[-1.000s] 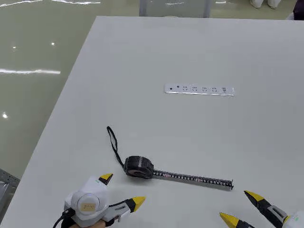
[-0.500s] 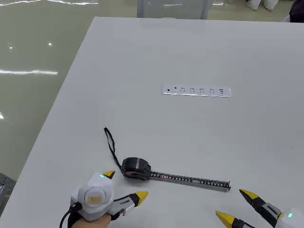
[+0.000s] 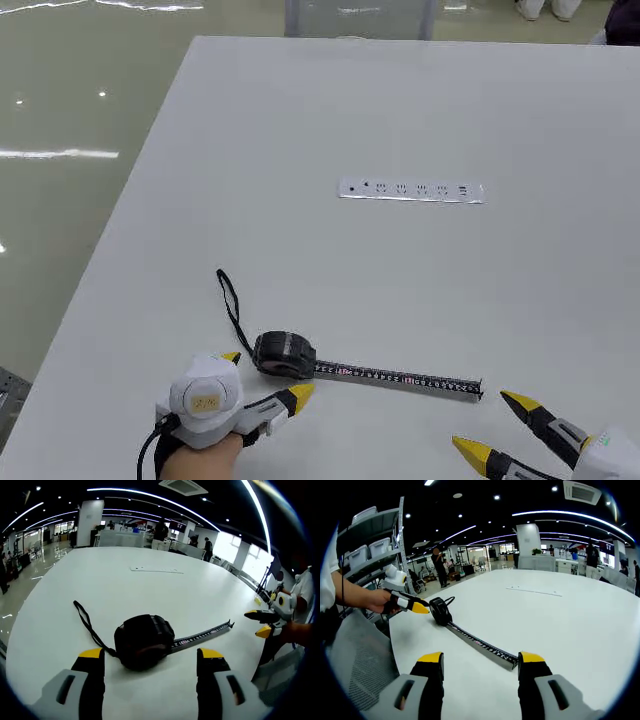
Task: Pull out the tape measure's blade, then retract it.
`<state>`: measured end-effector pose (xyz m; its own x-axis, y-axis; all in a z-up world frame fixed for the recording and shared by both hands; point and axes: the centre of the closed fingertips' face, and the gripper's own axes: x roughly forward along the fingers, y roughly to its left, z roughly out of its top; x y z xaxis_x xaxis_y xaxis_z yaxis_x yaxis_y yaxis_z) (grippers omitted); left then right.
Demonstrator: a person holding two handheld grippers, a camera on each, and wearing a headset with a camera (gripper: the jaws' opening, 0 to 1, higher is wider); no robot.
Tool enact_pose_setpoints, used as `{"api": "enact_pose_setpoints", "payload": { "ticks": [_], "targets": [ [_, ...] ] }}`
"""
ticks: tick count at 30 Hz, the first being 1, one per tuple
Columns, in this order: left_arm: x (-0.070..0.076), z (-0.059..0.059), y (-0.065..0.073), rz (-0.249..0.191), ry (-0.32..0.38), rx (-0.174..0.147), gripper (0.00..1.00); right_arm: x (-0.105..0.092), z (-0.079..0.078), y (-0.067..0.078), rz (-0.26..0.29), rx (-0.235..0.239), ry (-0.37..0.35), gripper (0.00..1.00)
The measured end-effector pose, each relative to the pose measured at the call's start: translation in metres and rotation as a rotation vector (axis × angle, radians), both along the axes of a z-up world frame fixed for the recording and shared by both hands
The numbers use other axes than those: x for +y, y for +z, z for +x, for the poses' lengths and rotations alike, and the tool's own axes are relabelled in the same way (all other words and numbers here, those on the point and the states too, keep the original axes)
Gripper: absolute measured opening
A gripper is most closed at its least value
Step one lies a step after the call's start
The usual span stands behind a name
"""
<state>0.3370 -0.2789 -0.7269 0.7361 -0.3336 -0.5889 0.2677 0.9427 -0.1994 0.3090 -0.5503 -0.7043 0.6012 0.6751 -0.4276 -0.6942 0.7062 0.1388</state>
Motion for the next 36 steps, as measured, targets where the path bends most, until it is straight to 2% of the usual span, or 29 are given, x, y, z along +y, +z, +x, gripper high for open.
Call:
{"api": "enact_pose_setpoints", "payload": {
  "ticks": [9, 12, 14, 16, 18, 29, 34, 36],
  "targets": [
    [-0.004, 0.006, -0.003, -0.029, 0.049, 0.013, 0.74, -0.001, 0.006, -0.002, -0.001, 0.002, 0.001, 0.6],
    [-0.006, 0.009, -0.003, -0.067, 0.07, 0.018, 0.74, -0.002, 0.007, -0.004, -0.001, 0.004, 0.0, 0.6],
    [-0.005, 0.01, -0.004, -0.057, 0.076, 0.02, 0.74, -0.003, 0.009, -0.006, 0.009, 0.01, -0.004, 0.6],
    [-0.006, 0.012, -0.003, -0.068, 0.083, 0.02, 0.74, -0.004, 0.01, -0.008, 0.01, 0.014, -0.007, 0.6],
    [-0.006, 0.013, -0.004, -0.056, 0.081, 0.02, 0.74, -0.004, 0.011, -0.01, 0.012, 0.019, -0.008, 0.6],
    [-0.006, 0.018, -0.009, -0.058, 0.119, 0.042, 0.73, -0.006, 0.016, -0.017, 0.007, 0.034, 0.003, 0.59],
    [-0.006, 0.021, -0.013, -0.073, 0.151, 0.065, 0.72, -0.008, 0.018, -0.019, 0.004, 0.038, 0.005, 0.58],
    [-0.006, 0.022, -0.012, -0.085, 0.162, 0.06, 0.73, -0.009, 0.02, -0.022, 0.003, 0.042, 0.003, 0.58]
  ]
}}
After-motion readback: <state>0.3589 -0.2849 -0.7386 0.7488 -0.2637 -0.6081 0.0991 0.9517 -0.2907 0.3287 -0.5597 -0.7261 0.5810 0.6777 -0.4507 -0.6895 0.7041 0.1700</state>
